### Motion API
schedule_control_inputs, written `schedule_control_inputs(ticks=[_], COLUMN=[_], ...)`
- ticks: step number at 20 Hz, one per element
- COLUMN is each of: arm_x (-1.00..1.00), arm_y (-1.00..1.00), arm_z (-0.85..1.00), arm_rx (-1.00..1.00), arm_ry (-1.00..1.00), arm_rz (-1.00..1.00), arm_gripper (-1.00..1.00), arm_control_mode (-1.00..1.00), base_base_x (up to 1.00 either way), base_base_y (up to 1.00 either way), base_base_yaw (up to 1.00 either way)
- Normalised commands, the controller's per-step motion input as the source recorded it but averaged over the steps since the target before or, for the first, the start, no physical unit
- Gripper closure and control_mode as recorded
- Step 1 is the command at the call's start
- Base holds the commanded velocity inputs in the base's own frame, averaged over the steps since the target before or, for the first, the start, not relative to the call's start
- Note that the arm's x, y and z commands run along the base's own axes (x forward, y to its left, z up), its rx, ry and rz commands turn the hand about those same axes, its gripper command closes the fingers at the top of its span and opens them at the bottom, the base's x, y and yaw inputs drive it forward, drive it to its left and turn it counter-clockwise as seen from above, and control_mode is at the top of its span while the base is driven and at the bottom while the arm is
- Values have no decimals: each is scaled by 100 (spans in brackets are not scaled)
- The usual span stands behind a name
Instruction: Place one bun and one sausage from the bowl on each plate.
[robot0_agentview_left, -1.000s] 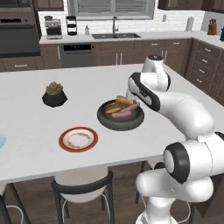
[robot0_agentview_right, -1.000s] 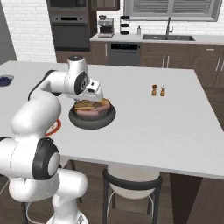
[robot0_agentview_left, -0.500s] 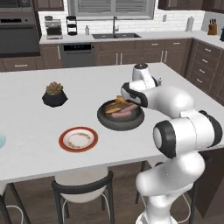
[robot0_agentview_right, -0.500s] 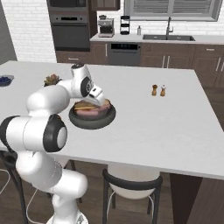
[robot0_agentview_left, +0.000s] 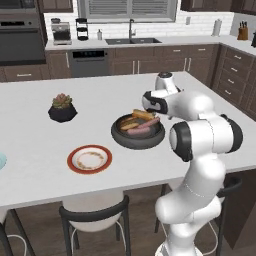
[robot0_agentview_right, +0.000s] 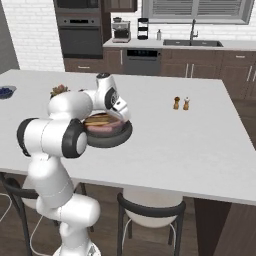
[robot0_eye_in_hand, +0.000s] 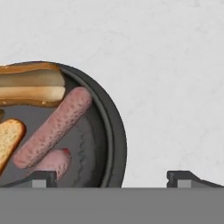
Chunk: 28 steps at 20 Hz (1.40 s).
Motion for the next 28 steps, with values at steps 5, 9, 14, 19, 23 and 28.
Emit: schedule_control_inputs(ticks=[5, 9, 14, 19, 23, 28], arm_x=[37, 34, 8, 29, 46, 40], arm_y=[-13, 0, 22, 24, 0, -6], arm_z=[-7, -31, -41, -22, -11, -8], arm_rx=[3, 4, 1, 0, 0, 0], arm_ry=[0, 0, 0, 0, 0, 0], arm_rz=[0, 0, -8, -18, -23, -22], arm_gripper=[-100, -100, -100, -100, -100, -100], arm_control_mode=[-100, -100, -100, -100, -100, -100], base_base_x=[0, 0, 0, 0, 0, 0], base_base_y=[0, 0, 0, 0, 0, 0], base_base_yaw=[0, 0, 0, 0, 0, 0])
